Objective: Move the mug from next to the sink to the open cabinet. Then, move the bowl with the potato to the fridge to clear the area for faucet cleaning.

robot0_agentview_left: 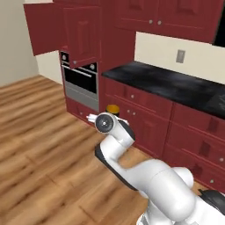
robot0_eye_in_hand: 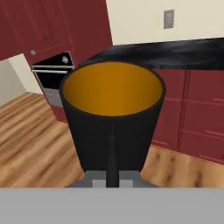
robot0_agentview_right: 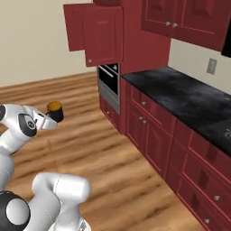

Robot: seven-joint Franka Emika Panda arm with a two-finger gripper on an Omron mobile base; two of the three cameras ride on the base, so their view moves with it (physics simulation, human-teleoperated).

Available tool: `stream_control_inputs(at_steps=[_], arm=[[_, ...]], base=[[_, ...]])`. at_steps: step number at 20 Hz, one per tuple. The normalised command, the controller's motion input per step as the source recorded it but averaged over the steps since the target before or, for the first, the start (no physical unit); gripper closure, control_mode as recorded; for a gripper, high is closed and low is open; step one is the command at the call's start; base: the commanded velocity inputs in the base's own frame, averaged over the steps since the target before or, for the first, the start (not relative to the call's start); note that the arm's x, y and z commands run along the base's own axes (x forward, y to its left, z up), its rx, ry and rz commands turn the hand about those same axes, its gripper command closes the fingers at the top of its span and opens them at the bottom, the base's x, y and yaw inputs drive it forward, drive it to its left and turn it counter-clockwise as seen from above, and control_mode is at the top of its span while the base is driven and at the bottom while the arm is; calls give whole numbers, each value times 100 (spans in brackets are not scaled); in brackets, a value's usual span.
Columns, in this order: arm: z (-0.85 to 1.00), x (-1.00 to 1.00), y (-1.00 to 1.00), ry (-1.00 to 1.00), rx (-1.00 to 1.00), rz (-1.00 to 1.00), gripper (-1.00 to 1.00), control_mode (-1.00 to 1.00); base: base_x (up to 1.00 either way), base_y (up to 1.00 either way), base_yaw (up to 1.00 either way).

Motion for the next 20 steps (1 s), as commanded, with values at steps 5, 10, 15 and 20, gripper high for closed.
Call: stream_control_inputs(at_steps=[5, 10, 15, 20], arm=[[0, 0, 0, 0, 0, 0, 100, 100], [0, 0, 0, 0, 0, 0, 100, 100], [0, 0, 0, 0, 0, 0, 100, 100], [0, 0, 0, 0, 0, 0, 100, 100]], base=[[100, 99, -31], [100, 100, -17], [100, 100, -12], [100, 100, -22]])
